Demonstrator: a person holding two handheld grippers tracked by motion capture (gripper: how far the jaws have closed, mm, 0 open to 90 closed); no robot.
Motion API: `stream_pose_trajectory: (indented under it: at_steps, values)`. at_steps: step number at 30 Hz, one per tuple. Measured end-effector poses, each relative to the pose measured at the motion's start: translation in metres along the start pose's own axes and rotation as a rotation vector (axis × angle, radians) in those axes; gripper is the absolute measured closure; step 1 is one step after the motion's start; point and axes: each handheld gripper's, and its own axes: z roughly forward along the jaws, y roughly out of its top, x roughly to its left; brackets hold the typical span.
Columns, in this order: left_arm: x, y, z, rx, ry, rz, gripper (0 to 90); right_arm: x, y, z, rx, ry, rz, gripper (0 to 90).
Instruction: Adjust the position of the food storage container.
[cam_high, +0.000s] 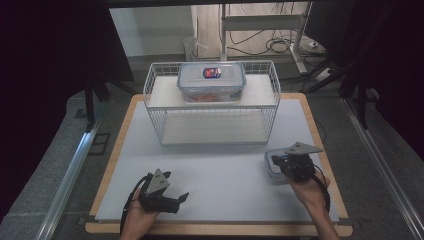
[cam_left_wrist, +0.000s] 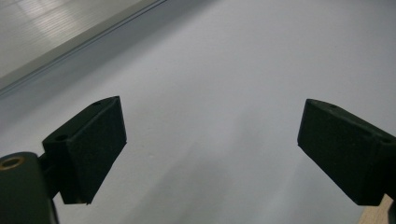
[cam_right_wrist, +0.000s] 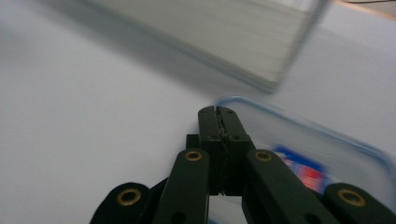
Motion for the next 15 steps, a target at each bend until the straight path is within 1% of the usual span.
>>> stream_pose_trajectory:
  at_steps: [2, 4, 5, 6, 7, 9, 10, 11, 13, 15]
  values:
    - [0.0, 0.0, 0.0, 0.0, -0.004, -0.003, 7.8, -0.011, -0.001, -0.005, -0.005, -0.06, 0.021, 89.5]
    - [0.0, 0.0, 0.001, 0.002, -0.007, -0.004, 7.8, -0.025, -0.003, -0.01, -0.016, -0.106, 0.057, 89.6]
    - [0.0, 0.0, 0.001, 0.003, -0.007, -0.004, 7.8, -0.032, -0.005, -0.011, -0.017, -0.124, 0.072, 89.6]
    - [0.0, 0.0, 0.001, 0.003, -0.007, -0.004, 7.8, -0.032, -0.005, -0.011, -0.017, -0.124, 0.072, 89.6]
    - [0.0, 0.0, 0.001, 0.004, -0.01, -0.005, 7.8, -0.045, -0.008, -0.014, -0.018, -0.168, 0.099, 89.6]
    - [0.0, 0.0, 0.002, 0.006, -0.012, -0.004, 7.8, -0.055, -0.013, -0.017, -0.016, -0.195, 0.123, 89.5]
    - [0.0, 0.0, 0.002, 0.006, -0.012, -0.004, 7.8, -0.055, -0.013, -0.017, -0.016, -0.195, 0.123, 89.5]
    - [0.0, 0.0, 0.003, 0.009, -0.012, -0.001, 7.7, -0.065, -0.018, -0.019, -0.01, -0.229, 0.142, 89.5]
    - [0.0, 0.0, 0.003, 0.013, -0.016, -0.001, 7.7, -0.071, -0.022, -0.02, -0.006, -0.241, 0.157, 89.5]
    - [0.0, 0.0, 0.004, 0.013, -0.019, -0.003, 7.7, -0.075, -0.026, -0.018, 0.014, -0.244, 0.169, 89.5]
